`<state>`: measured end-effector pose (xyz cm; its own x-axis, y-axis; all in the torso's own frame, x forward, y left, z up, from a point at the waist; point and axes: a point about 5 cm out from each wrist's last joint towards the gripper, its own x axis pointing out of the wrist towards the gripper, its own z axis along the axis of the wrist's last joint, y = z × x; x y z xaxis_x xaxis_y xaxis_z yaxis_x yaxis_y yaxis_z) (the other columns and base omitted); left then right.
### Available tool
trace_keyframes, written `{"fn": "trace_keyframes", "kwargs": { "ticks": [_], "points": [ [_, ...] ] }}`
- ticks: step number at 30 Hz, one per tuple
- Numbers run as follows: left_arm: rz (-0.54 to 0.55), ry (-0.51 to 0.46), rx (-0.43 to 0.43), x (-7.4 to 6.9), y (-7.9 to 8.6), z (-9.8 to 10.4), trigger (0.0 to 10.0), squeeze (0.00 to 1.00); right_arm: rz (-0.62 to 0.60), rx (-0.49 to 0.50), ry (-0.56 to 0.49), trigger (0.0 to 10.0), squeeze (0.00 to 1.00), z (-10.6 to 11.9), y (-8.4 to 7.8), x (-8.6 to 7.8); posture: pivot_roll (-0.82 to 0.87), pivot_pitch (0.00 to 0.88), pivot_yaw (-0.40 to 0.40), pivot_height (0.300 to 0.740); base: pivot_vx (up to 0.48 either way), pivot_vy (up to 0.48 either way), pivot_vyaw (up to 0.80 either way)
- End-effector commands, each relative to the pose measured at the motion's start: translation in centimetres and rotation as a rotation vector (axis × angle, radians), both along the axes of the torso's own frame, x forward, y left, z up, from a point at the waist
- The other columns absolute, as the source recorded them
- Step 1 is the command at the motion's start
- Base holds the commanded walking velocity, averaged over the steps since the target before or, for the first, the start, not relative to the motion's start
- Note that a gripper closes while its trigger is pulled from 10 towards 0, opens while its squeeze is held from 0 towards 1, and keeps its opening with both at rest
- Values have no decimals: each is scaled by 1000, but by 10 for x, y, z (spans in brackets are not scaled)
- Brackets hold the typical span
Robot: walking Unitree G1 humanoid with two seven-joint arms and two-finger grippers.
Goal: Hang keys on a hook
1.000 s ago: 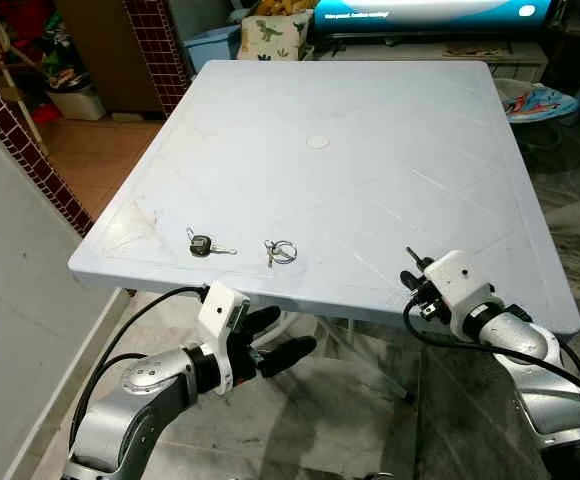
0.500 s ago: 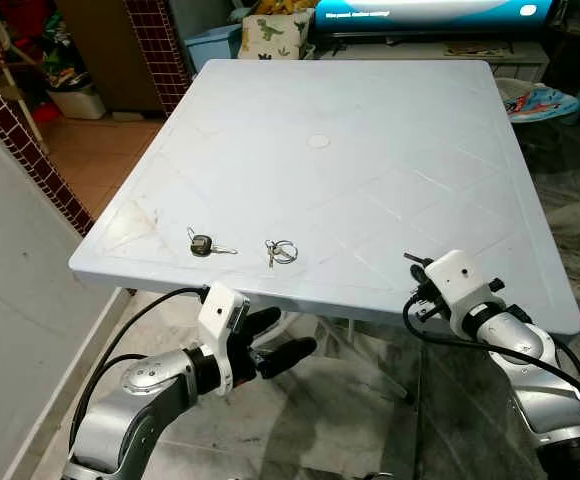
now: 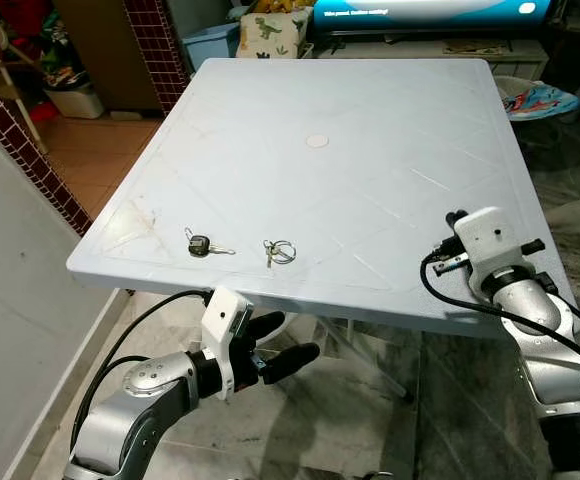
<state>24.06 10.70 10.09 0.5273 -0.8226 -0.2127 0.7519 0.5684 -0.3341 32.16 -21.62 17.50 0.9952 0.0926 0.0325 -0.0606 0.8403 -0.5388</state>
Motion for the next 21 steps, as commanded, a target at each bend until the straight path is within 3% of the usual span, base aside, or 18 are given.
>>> {"fn": "trace_keyframes", "kwargs": {
  "ticks": [1,6,7,8,9,16,21],
  "points": [
    [7,15,15,0,3,-3,10000,0,10,-8,-57,0,0,12,2,0,-80,105,100,740,0,0,0],
    [12,13,13,1,2,-3,10000,0,3,-18,-35,0,0,10,-1,1,-81,104,97,740,0,0,0],
    [12,13,13,1,2,-3,10000,0,25,-24,-22,4000,0,8,1,0,-81,104,97,740,0,0,0],
    [12,13,13,1,2,-3,10000,0,25,-24,-22,4000,0,8,1,0,-81,104,97,740,0,0,0],
    [11,13,12,1,2,-3,10000,0,40,-24,8,10000,1000,5,1,-1,-81,104,97,740,0,0,0],
    [1,16,13,0,2,-3,10000,0,141,-108,131,10000,1000,-7,2,-4,-81,104,97,740,0,0,0],
    [-39,26,7,-2,0,-4,10000,0,138,-156,200,10000,1000,-10,-12,-4,-85,103,99,740,0,0,0]
  ]
}}
